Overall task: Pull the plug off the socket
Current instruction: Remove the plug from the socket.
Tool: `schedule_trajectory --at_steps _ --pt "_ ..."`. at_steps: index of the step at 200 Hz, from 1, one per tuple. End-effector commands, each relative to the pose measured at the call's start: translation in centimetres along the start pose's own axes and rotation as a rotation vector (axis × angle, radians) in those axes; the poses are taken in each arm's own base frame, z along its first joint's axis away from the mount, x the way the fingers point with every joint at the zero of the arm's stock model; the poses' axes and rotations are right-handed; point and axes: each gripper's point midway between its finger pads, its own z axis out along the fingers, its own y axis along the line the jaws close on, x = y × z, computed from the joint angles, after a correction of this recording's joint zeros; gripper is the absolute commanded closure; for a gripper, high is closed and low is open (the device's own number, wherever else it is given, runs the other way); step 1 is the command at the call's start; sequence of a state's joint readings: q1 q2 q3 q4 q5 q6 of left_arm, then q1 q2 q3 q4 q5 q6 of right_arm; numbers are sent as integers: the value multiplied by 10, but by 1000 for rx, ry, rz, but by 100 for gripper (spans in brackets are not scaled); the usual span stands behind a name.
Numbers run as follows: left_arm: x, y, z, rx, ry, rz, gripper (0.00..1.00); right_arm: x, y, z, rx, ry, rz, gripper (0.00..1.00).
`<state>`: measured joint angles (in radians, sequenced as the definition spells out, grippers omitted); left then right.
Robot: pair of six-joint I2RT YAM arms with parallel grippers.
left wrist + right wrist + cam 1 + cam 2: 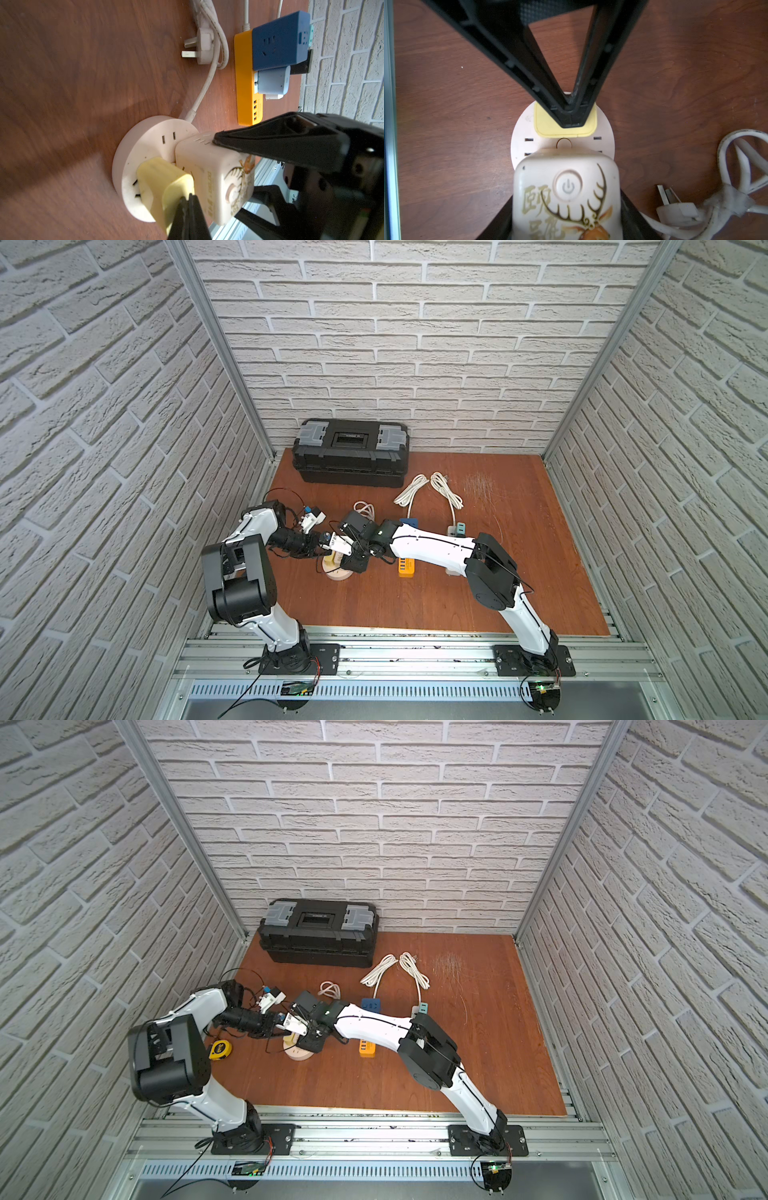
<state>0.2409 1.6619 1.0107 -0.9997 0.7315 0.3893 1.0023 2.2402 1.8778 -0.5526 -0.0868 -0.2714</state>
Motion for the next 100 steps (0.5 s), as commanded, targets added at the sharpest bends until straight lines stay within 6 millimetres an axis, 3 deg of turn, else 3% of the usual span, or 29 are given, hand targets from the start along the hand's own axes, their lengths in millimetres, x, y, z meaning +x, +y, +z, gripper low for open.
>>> schedule_trajectory --at_steps 1,55,100 --pt "44 63 21 -242 220 -15 100 -125 -20 -92 47 -440 -6 97" --pt "44 63 22 -238 223 -16 100 -122 -21 -92 39 -420 -13 97" --pt "44 63 22 -240 224 -16 100 -117 2 -83 123 -411 -196 97"
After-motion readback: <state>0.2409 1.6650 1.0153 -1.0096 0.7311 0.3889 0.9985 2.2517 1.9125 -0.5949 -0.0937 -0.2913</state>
